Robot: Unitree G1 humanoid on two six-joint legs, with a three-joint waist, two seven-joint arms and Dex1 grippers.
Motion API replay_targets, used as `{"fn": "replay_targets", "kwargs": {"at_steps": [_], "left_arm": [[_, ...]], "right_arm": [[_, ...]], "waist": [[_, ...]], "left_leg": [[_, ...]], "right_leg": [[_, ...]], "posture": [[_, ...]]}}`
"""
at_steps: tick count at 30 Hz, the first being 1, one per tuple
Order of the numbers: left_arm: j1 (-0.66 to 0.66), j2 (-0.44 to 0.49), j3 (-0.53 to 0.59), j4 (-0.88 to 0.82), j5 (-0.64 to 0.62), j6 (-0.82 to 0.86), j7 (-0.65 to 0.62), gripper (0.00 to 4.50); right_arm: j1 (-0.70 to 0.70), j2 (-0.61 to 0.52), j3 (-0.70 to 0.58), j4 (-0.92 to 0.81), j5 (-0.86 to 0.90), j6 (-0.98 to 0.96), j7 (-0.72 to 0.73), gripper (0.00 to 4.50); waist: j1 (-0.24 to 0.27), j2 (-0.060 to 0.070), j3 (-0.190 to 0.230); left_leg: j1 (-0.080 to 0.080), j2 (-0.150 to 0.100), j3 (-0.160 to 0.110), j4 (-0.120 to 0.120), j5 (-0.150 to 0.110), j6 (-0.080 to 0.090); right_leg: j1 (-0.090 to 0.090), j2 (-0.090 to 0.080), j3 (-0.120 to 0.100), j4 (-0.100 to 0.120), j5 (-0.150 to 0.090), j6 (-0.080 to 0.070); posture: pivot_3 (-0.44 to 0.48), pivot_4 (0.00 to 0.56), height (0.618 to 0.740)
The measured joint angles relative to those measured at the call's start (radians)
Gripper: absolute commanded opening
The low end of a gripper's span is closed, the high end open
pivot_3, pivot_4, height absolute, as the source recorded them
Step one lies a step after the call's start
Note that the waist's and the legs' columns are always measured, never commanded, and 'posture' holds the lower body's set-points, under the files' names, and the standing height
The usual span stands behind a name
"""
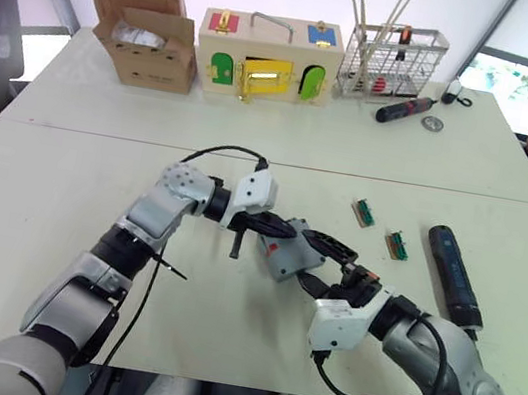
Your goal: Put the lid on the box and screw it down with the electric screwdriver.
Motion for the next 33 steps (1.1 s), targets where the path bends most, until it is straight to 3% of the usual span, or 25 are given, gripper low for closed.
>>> {"fn": "replay_targets", "kwargs": {"at_steps": [6, 15, 18, 26, 33], "left_arm": [[0.005, 0.002, 0.000, -0.006, 0.000, 0.000, 0.006, 0.00], [0.007, 0.002, -0.001, -0.009, 0.000, 0.000, 0.008, 0.00], [0.007, 0.003, -0.001, -0.009, 0.001, 0.000, 0.008, 0.00], [0.006, 0.002, -0.001, -0.004, 0.001, 0.001, 0.010, 0.00], [0.005, 0.001, -0.001, -0.005, 0.001, 0.006, 0.012, 0.00]], "right_arm": [[0.032, -0.018, -0.027, 0.000, 0.019, -0.014, -0.002, 4.48], [0.163, -0.015, -0.109, -0.014, 0.074, -0.040, -0.042, 2.21], [0.201, 0.057, -0.125, -0.027, 0.192, -0.001, -0.050, 1.03], [0.338, 0.126, -0.064, -0.080, 0.561, 0.160, 0.048, 1.03], [0.282, 0.204, -0.054, -0.087, 0.756, 0.449, 0.051, 1.03]], "waist": [[0.000, 0.000, 0.000], [0.002, 0.000, -0.001], [0.002, 0.001, -0.001], [0.007, 0.002, -0.003], [0.017, 0.003, -0.003]], "left_leg": [[0.000, 0.000, 0.000, 0.000, -0.001, 0.001], [0.000, 0.000, 0.000, 0.000, -0.002, 0.003], [0.000, 0.000, 0.000, 0.000, -0.002, 0.004], [0.001, 0.000, -0.001, -0.001, -0.004, 0.008], [0.001, 0.000, -0.001, -0.001, -0.005, 0.008]], "right_leg": [[0.000, 0.000, 0.000, 0.000, 0.000, 0.000], [0.000, 0.000, 0.000, -0.001, 0.000, 0.000], [0.001, 0.000, 0.000, -0.001, 0.000, 0.000], [0.002, 0.000, 0.000, -0.002, 0.000, 0.000], [0.001, -0.001, 0.001, -0.002, 0.000, 0.000]], "posture": [[0.000, 0.150, 0.737], [0.000, 0.150, 0.737], [0.000, 0.150, 0.737], [0.000, 0.150, 0.737], [0.000, 0.150, 0.737]]}}
